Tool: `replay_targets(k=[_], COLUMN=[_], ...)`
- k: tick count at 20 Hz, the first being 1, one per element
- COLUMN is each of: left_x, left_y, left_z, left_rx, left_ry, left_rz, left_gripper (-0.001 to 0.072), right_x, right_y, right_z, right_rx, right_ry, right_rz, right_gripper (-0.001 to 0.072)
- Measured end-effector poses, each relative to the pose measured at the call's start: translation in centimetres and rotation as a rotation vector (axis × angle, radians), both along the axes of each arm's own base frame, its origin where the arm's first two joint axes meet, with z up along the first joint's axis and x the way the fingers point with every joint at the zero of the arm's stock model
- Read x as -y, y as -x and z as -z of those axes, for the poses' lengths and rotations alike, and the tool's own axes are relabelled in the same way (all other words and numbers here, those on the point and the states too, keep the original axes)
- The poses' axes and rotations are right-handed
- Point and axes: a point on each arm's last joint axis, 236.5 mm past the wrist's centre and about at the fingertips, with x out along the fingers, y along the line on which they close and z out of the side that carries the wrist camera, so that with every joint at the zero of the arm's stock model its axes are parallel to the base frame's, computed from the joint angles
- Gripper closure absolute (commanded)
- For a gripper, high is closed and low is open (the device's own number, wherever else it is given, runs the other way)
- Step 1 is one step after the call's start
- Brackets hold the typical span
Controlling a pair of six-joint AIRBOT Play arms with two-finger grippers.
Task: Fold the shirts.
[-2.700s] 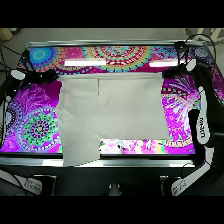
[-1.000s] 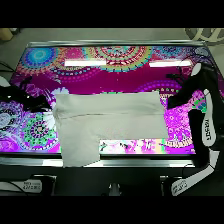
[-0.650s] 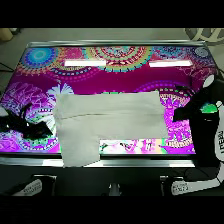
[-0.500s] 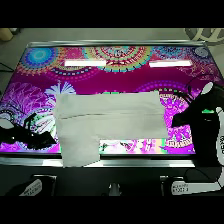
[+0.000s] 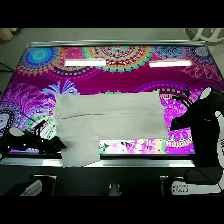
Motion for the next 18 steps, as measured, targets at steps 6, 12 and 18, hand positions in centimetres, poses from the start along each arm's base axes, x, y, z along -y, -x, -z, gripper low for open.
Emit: replay_targets(k=[6, 12, 18], left_x=[1.0, 0.9, 0.5], left_y=[0.3, 0.2, -0.1], left_z=[1.0, 0.9, 0.5], left_rx=[-0.032, 0.000, 0.040], left_ry=[-0.003, -0.018, -0.043], left_rz=[0.022, 0.047, 0.062], left_gripper=[0.0678, 0.0679, 0.0678], right_x=[-0.6, -2.8, -3.4], right_y=[2.5, 3.8, 2.0], right_z=[1.0, 3.7, 4.6], right_rx=[-0.062, -0.056, 0.009], right_ry=[-0.013, -0.071, -0.079], right_rz=[0.002, 0.061, 0.152], right_gripper=[0.0185, 0.0186, 0.0438])
